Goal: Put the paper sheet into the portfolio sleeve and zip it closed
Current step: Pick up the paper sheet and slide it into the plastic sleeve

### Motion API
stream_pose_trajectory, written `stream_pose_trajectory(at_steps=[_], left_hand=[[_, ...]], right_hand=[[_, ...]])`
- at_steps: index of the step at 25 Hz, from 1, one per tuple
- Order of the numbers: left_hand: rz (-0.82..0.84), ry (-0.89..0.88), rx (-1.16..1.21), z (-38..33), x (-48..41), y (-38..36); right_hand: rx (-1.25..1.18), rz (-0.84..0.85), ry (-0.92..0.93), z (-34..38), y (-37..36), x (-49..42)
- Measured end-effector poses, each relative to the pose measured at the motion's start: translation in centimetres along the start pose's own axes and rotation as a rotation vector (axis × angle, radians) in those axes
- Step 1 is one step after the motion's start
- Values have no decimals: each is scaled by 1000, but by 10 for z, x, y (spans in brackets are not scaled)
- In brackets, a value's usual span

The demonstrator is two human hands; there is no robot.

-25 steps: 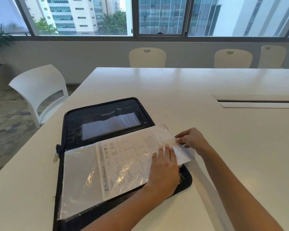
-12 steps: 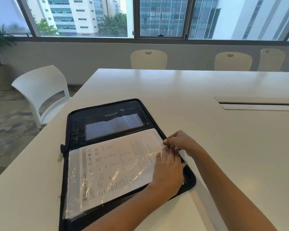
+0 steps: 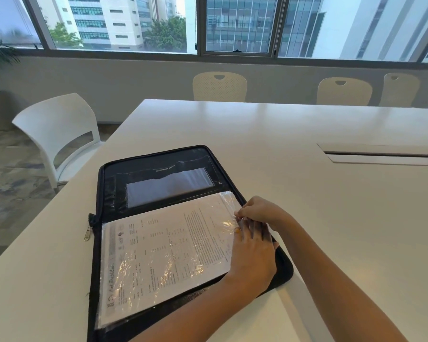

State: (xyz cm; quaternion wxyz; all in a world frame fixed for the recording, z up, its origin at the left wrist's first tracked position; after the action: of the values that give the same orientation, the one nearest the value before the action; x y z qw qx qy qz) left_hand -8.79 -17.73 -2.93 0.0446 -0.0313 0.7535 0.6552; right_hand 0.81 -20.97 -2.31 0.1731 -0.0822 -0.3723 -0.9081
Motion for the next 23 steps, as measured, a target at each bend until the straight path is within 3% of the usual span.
stream_pose_trajectory(at_steps=[11, 14, 18, 23], left_hand=[[-33, -182, 116, -10, 31, 28], [-151, -246, 237, -8, 37, 43], [-164, -324, 418, -4, 37, 49], [-149, -276, 486, 12, 27, 50]], right_hand=[[-64, -25, 129, -12, 12, 31], [-114, -12, 125, -26, 12, 49], [-115, 13, 120, -34, 14, 68], [-140, 96, 149, -36, 12, 95]])
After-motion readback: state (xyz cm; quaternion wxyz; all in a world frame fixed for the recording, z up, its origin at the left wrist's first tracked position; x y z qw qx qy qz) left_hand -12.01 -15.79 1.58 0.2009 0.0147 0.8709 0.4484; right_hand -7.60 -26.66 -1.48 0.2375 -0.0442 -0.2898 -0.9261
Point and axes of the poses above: each hand's wrist, its own x-axis away from the middle knuckle, its own y-axis out of the back of the hand, z = x × y, the point moved 9 cm from there along -x, towards the middle knuckle, and after that the axes turned 14 degrees about y, right-handed, at the moved point
